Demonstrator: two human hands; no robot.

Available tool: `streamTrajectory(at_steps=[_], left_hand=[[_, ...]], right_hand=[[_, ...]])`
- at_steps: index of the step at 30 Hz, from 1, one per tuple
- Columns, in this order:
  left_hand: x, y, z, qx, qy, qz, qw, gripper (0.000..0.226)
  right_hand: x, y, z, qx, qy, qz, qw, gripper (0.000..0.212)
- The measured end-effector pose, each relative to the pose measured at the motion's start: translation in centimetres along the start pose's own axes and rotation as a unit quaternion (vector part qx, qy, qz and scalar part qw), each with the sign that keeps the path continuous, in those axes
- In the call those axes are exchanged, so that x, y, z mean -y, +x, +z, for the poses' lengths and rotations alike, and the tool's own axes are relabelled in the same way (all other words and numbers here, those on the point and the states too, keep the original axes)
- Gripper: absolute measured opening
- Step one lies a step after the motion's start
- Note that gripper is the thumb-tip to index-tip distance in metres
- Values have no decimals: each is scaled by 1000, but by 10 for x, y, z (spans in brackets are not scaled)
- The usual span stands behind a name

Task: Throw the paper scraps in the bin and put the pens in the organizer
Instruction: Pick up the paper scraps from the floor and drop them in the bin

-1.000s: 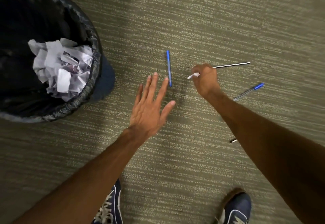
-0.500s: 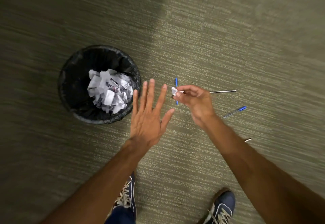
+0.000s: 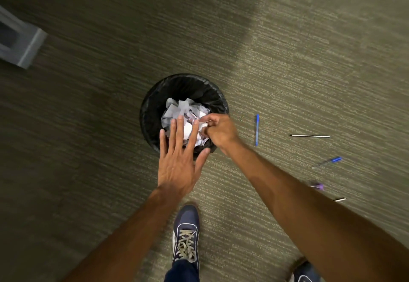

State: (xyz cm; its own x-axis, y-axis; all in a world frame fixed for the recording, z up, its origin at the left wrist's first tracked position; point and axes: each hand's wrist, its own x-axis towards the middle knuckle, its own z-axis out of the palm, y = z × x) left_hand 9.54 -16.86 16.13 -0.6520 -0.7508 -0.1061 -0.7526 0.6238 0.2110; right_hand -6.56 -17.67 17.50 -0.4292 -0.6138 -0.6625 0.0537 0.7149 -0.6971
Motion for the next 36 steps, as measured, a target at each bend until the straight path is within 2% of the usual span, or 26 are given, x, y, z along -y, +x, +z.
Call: streamTrajectory(at_steps=[5,12,17,22,26,31,36], left_hand=[[9,0,-4,15,-9,-20,1000,71],[-14,1,-9,26,-16,2,1000,72],[-59,-1,-7,32,-35,42,998,70],[-122,-8,6,75,-58,96,991,66],[-176,-24,35,125,-60,136,981,66],[-231,-47,96,172,-73,159,970,65],[-265,-57,168,202,-89,164,961,65]], right_hand=[[5,6,7,10,13,4,1000,51],[8,-35,-30,-35,131,-11,991,34],[-29,-71,-81,-79,127,-26,988,24],[-103,-105,-139,-111,126,-26,985,20],[-183,-117,-185,-157,165,12,974,19],[-303,-112,-234,-246,185,116,945,11],[-418,-81,-267,-263,146,247,921,14]])
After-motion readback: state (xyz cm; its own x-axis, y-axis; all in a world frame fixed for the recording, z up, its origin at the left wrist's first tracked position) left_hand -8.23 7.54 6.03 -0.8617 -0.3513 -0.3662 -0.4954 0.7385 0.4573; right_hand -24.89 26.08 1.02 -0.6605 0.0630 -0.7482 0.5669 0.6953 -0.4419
